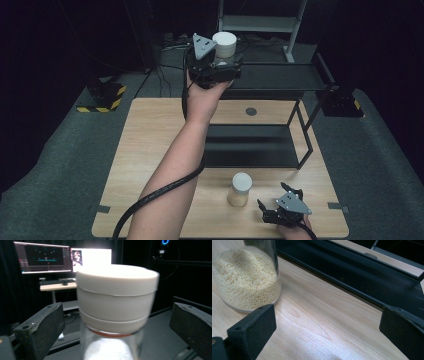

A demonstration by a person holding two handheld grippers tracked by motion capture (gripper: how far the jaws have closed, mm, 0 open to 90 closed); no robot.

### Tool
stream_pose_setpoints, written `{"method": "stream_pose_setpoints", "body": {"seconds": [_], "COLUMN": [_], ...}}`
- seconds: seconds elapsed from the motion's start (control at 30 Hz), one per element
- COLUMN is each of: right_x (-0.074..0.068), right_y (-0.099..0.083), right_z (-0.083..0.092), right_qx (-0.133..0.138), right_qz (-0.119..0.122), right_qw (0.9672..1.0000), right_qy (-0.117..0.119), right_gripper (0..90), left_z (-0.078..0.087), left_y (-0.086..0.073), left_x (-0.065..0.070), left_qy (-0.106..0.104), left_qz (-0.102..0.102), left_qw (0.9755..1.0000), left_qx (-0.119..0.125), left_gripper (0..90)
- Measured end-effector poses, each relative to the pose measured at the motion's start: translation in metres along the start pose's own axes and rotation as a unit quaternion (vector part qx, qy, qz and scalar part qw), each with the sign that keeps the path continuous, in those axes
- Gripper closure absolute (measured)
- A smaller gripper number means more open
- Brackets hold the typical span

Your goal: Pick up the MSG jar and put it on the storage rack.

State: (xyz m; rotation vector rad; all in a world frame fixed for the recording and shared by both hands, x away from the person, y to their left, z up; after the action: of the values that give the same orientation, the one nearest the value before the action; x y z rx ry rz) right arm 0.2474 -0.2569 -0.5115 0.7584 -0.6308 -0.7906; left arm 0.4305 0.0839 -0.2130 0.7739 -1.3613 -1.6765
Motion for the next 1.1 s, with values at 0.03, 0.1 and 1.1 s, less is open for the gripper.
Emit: {"method": "stream_pose_setpoints", "body": {"seconds": [0.03,0.1,1.1], "right_x": [0.000,0.000,-0.003], "right_y": [0.000,0.000,0.001], "right_z": [0.000,0.000,0.000], "right_qx": [0.000,0.000,-0.003], "right_qz": [0.000,0.001,0.009], "right_qw": [1.0000,1.0000,0.9999], "right_qy": [0.000,0.000,-0.005], "right_gripper": [0.0,0.0,0.0], "left_z": [0.001,0.005,0.079], "left_y": [0.000,0.000,-0.040], "left_x": [0.001,0.002,0.004], "left_qy": [-0.002,-0.002,-0.028], "left_qz": [-0.001,0.002,-0.024], "left_qw": [1.0000,1.0000,0.9993], "left_qx": [0.000,0.001,-0.007], "left_gripper": [0.4,0.4,0.4]}}
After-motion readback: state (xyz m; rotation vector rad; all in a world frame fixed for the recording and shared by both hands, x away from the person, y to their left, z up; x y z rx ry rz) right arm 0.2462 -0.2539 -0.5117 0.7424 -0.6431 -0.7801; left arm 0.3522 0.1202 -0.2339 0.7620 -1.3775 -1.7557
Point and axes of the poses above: each handheld gripper's, and its own axes: z roughly backward along the jaws, y roughly out of its top, x roughly to its right, the point moved 8 cm from there along -z, roughly forward along the jaws, and after that the axes turned 10 degrees about -x, right-handed, at the moved point
